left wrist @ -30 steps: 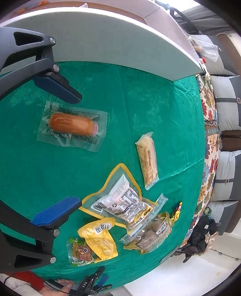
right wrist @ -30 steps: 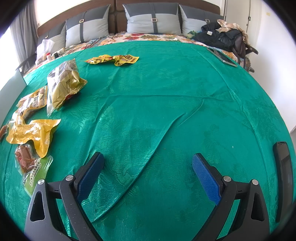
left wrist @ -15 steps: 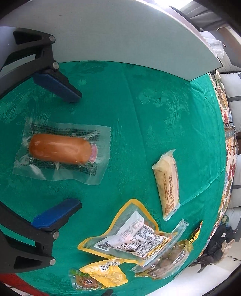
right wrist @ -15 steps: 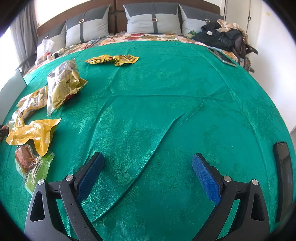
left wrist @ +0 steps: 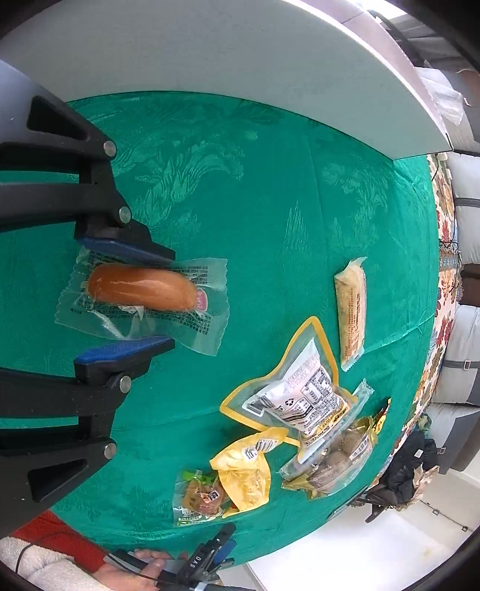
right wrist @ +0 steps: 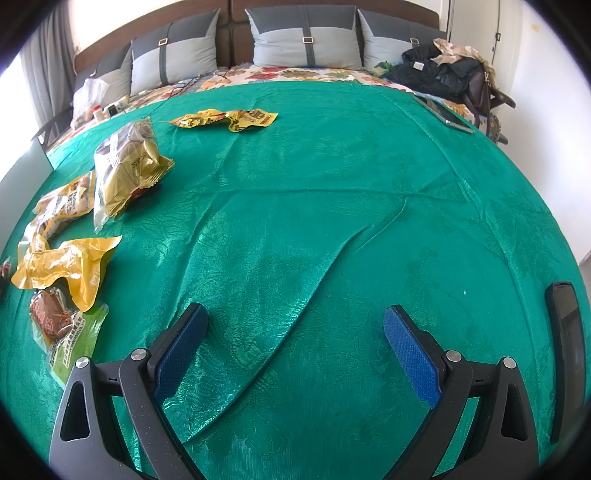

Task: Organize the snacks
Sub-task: 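Lower the left tool onto the vacuum-packed sausage and close it, then close the right tool on the green-labelled fish snack while the left tool holds the sausage pack, then carry both held packs into the white box and open both tools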

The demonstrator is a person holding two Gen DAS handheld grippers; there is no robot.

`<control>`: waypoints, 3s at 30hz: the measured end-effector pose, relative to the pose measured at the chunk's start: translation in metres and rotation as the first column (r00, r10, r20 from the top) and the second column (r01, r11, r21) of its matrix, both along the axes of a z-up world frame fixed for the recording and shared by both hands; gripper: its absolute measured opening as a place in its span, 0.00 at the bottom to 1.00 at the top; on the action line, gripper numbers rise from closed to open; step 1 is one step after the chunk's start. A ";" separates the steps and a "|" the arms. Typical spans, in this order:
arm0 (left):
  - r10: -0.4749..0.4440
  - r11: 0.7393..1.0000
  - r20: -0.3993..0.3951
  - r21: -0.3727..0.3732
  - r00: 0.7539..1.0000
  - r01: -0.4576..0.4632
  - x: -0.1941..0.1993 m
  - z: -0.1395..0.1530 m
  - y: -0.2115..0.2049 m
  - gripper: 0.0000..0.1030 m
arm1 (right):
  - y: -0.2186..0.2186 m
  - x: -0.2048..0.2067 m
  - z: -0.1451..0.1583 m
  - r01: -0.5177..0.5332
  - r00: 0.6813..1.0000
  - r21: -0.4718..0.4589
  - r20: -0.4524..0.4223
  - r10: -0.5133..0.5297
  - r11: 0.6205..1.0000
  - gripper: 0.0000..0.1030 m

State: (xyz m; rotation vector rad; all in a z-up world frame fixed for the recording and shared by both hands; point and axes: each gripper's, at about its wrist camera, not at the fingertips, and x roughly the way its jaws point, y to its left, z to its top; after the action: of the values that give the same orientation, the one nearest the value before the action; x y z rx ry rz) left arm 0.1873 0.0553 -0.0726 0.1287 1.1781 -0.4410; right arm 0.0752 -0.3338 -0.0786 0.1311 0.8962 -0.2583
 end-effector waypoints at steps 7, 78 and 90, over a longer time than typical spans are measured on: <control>-0.073 0.985 0.133 0.163 0.988 0.051 -0.030 -0.006 -0.028 0.55 | 0.000 0.000 0.000 0.000 1.000 0.000 0.000 0.000 1.000 0.95; 0.573 0.819 0.274 -0.200 0.772 -0.537 -0.051 0.144 0.286 0.66 | 0.443 0.126 0.211 -0.640 0.704 0.618 0.233 0.671 0.457 0.66; 0.482 0.863 0.167 -0.258 0.860 -0.434 -0.058 0.111 0.210 0.78 | 0.268 0.091 0.114 -0.519 0.855 0.143 0.073 0.514 0.843 0.70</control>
State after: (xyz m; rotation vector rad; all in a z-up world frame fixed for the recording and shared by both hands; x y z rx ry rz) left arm 0.1295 0.2651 0.0388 -0.2826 0.8893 -0.1170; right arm 0.1660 -0.0659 0.0359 0.0349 0.8862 0.3227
